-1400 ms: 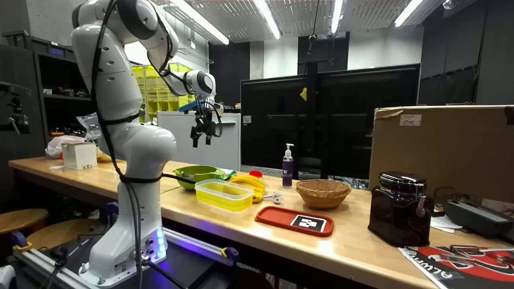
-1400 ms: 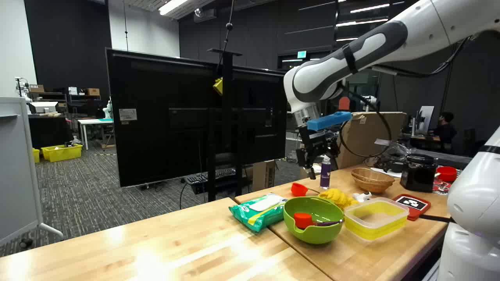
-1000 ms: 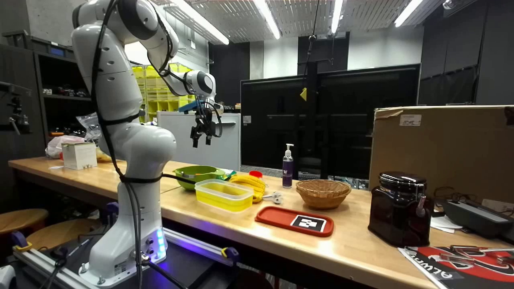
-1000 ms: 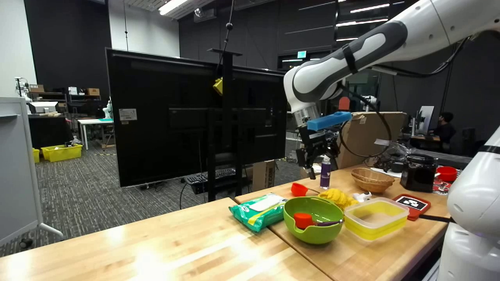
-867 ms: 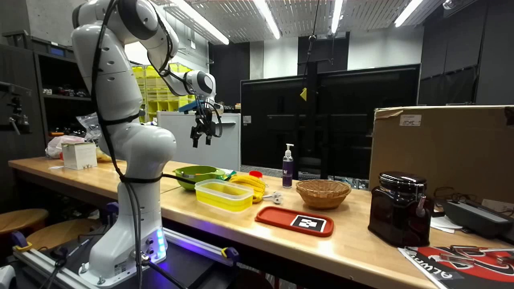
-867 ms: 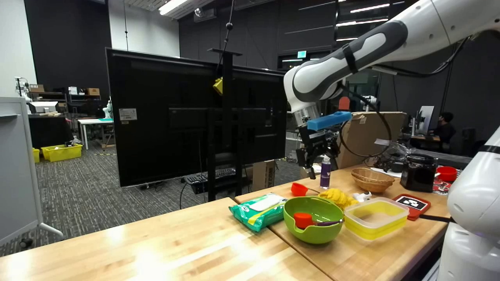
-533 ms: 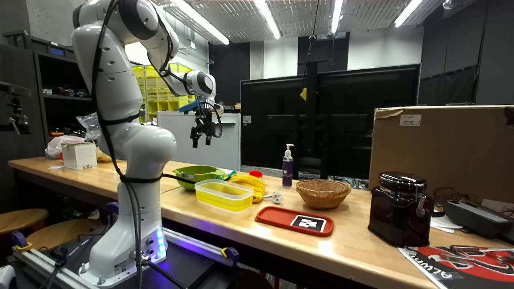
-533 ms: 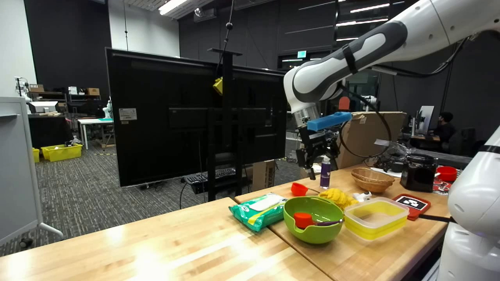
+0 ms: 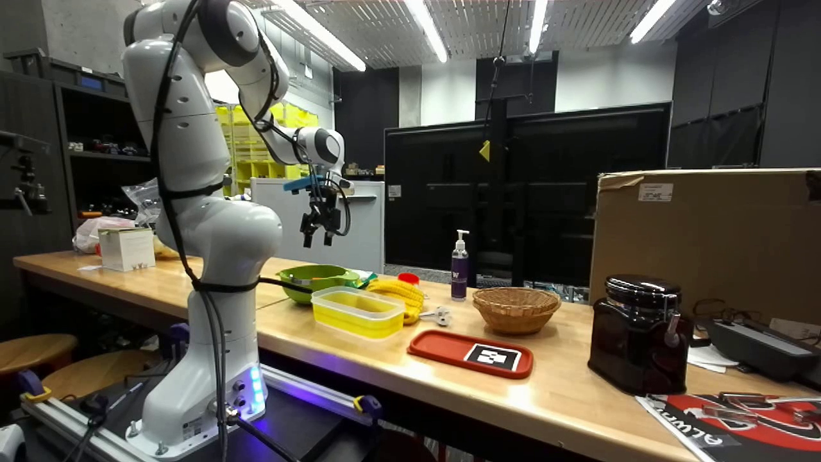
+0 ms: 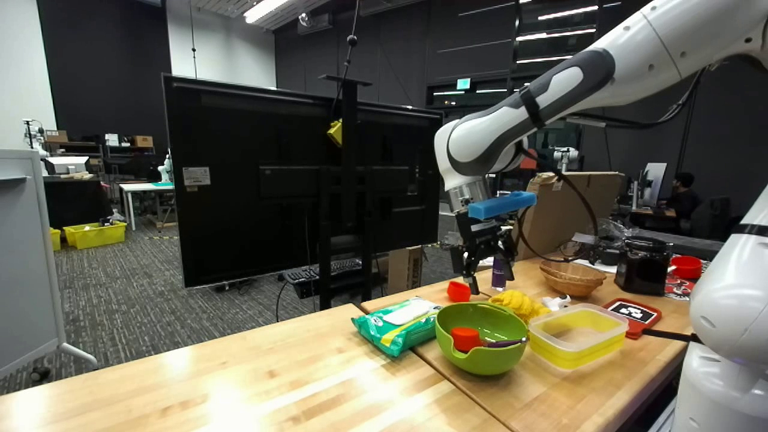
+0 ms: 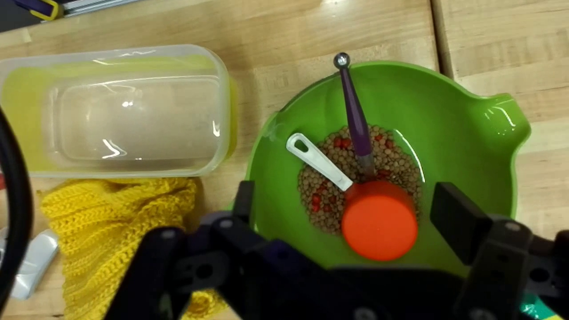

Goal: Remove the small orange pot from the green bowl and put it on the table

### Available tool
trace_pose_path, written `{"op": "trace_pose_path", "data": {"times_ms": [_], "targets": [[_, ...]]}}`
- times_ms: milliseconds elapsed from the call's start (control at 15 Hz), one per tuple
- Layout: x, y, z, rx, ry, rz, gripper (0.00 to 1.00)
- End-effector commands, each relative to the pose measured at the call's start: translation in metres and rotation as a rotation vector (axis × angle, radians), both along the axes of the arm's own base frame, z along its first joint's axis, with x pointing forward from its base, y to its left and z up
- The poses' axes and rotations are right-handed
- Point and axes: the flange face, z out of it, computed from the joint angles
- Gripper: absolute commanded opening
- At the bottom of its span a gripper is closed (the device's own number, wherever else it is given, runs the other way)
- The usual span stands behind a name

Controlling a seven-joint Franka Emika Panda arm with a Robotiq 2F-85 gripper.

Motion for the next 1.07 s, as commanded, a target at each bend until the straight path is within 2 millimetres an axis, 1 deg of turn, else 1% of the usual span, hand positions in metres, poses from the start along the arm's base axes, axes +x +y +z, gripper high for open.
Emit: {"op": "trace_pose_path", "data": {"times_ms": [0, 400, 1000], "targets": [[0.000, 0.001, -0.022, 0.050, 0.010, -0.001, 1.00], [-0.004, 0.004, -0.051, 0.089, 0.034, -0.010, 1.00], [0.000, 0.008, -0.076, 0.126, 0.047, 0.013, 1.00]]}}
